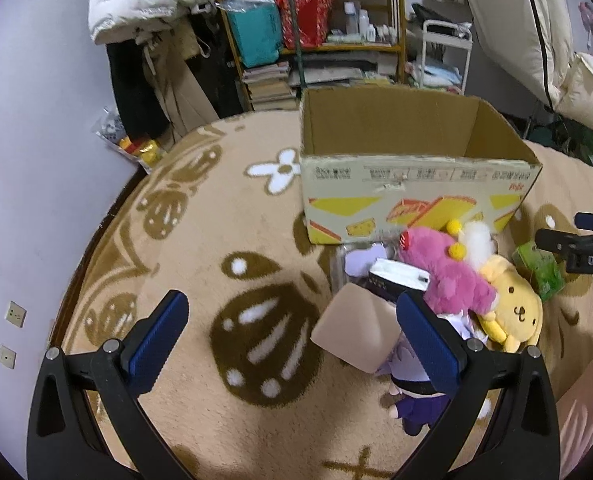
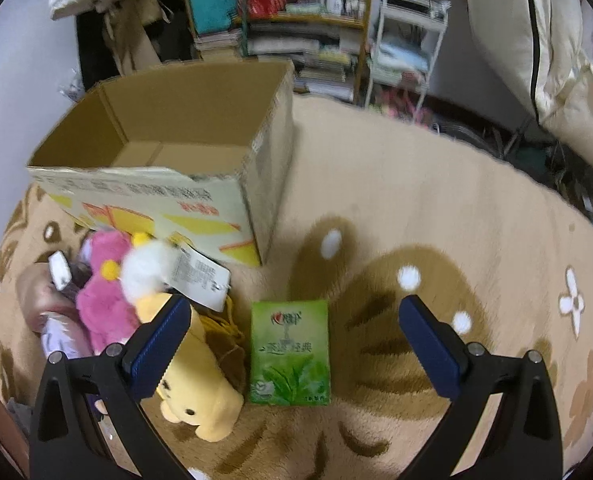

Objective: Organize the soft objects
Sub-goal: 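Lower the right tool onto the green tissue pack while the left tool reaches the pink roll plush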

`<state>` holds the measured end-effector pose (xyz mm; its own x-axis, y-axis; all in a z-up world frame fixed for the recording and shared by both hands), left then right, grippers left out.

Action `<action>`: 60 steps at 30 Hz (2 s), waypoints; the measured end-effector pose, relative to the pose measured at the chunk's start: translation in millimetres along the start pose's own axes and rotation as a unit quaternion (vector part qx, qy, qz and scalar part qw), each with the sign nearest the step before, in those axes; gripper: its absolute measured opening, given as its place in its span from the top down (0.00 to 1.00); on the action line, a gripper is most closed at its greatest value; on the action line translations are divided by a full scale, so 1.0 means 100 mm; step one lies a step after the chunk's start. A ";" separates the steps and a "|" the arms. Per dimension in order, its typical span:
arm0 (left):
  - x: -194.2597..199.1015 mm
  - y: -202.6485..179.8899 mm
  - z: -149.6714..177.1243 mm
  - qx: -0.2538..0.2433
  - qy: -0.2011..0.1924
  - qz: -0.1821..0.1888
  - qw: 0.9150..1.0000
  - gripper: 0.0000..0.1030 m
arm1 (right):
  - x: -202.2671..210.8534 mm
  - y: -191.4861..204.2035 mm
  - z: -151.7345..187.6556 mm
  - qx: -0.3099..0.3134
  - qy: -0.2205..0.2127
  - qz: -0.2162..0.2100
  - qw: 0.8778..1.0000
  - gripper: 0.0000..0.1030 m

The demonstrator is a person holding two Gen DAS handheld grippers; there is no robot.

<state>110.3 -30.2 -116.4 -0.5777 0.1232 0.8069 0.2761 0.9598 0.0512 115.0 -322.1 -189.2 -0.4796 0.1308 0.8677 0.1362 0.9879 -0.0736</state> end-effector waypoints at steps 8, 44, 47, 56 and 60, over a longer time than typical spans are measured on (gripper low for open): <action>-0.18 -0.06 0.07 -0.003 0.032 0.019 0.999 0.00 | -0.35 -0.02 0.07 -0.014 0.065 -0.010 0.998 0.00; -0.57 -0.10 0.25 0.013 0.120 0.040 0.992 0.01 | -0.96 -0.14 0.17 -0.035 0.157 0.010 0.987 0.00; -0.60 -0.09 0.25 0.019 0.122 0.042 0.991 0.01 | -1.00 -0.15 0.18 -0.037 0.162 0.009 0.986 0.00; -0.61 -0.10 0.24 0.024 0.121 0.054 0.991 0.05 | -1.18 -0.18 0.18 -0.036 0.169 0.015 0.985 0.00; -0.61 -0.11 0.24 0.023 0.119 0.055 0.991 0.05 | -1.23 -0.17 0.17 -0.040 0.169 0.016 0.985 0.00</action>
<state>124.1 -42.4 -180.9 -0.3474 0.1702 0.9222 0.2892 0.9549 -0.0673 156.9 -353.2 -303.3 -0.1606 0.1142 0.9804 0.2218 0.9721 -0.0769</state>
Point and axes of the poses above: each gripper's, at about its wrist camera, not at the fingertips, and x roughly against the way its jaws point, y to its left, z to its underside, the point moved 5 cm from there along -x, roughly the way its jaws point, and after that the axes turned 7 degrees about z, right-handed, at the moved point
